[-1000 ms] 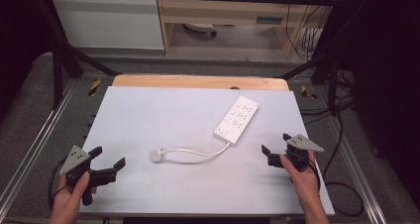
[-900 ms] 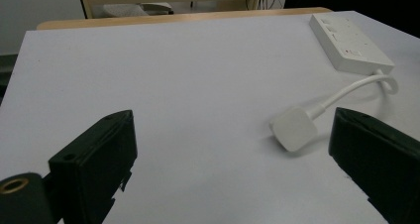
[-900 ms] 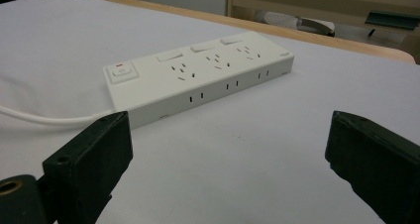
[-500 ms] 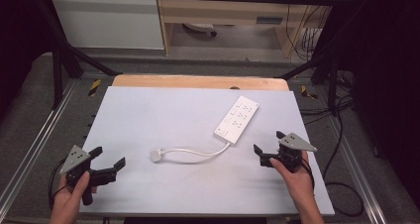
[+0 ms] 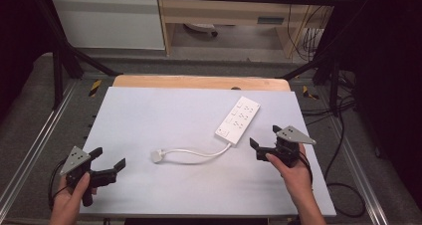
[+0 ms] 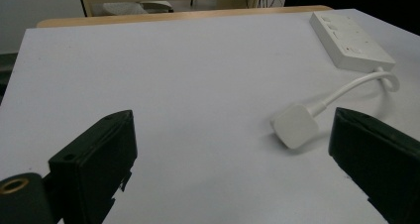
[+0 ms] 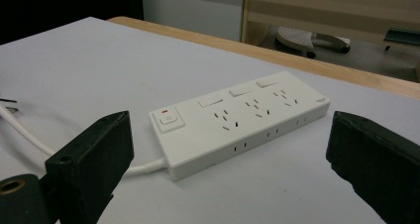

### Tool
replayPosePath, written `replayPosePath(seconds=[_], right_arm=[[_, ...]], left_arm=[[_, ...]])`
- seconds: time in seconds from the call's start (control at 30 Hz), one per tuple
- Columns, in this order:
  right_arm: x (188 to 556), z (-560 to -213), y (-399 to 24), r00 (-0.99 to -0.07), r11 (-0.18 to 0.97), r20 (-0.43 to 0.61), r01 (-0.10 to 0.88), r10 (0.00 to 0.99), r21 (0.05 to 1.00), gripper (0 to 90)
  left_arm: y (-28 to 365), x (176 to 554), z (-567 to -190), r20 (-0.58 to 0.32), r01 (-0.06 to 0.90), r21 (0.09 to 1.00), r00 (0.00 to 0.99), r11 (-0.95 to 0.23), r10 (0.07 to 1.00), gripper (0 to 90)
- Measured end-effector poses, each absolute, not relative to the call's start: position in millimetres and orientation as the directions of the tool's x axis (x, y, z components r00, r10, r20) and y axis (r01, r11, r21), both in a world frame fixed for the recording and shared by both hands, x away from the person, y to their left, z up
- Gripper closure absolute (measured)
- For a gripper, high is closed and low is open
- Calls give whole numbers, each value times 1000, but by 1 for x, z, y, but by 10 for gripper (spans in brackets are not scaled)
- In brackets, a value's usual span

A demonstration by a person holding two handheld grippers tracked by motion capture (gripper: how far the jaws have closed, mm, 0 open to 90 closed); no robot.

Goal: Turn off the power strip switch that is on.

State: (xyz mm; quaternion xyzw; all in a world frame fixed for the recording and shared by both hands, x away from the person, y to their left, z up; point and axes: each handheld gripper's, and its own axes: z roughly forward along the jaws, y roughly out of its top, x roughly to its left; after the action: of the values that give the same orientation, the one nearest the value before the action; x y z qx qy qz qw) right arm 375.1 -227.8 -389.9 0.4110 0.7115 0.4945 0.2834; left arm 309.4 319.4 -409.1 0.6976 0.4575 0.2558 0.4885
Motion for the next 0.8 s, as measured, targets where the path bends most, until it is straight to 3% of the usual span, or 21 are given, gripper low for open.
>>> replayPosePath(seconds=[0.8], right_arm=[[412, -360, -196, -536, 205, 0, 322, 844, 925, 44]], left_arm=[[319, 309, -410, -89, 393, 913, 456, -110, 886, 46]])
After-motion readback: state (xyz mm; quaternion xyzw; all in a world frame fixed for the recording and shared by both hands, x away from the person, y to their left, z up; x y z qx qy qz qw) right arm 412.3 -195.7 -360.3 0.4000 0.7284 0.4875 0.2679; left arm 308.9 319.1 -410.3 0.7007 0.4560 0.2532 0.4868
